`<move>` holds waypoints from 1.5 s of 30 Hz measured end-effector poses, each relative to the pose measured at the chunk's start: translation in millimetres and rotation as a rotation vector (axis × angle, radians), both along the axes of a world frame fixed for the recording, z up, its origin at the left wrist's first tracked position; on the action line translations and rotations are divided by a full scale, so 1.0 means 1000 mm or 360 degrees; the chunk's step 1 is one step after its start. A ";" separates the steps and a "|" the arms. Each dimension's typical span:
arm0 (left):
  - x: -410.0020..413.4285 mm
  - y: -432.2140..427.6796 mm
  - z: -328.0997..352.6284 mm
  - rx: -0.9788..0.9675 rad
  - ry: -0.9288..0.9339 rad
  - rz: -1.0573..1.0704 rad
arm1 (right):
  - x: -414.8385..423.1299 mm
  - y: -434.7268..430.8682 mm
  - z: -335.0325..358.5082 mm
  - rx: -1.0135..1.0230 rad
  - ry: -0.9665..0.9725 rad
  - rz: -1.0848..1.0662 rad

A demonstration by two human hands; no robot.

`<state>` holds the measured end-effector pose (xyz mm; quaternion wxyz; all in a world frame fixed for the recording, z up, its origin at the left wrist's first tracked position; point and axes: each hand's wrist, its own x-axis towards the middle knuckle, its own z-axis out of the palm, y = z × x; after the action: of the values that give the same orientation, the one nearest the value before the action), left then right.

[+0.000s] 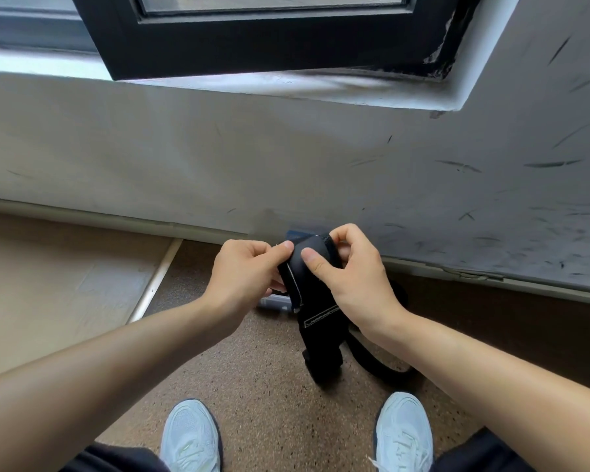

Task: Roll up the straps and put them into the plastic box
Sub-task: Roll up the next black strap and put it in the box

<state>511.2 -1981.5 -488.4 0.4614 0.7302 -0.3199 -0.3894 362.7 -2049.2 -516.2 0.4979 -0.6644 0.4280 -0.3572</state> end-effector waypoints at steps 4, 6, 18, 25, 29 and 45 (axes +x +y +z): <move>0.001 -0.001 0.002 0.0123 -0.0161 -0.0354 | -0.005 -0.020 0.002 0.0118 -0.0037 0.0026; 0.009 -0.003 0.002 0.0111 -0.0333 -0.0425 | -0.010 -0.033 0.008 0.0155 0.0051 0.0168; 0.027 -0.012 -0.007 0.0065 -0.0224 -0.1325 | -0.033 -0.059 0.052 -0.0082 0.0545 0.1077; 0.069 -0.012 -0.026 0.0302 -0.0666 -0.1259 | -0.055 -0.088 0.046 -0.0036 0.0754 0.0764; 0.083 -0.013 -0.031 0.0397 -0.0794 -0.1262 | -0.069 -0.106 0.035 0.0050 0.0895 0.0606; 0.021 -0.022 0.026 -0.0023 0.0283 -0.0410 | -0.030 -0.038 0.057 -0.0045 0.0399 0.0912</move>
<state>532.1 -2003.1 -462.2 0.4394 0.6424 -0.3717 -0.5061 332.9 -2087.2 -459.6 0.5123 -0.8037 0.2763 -0.1237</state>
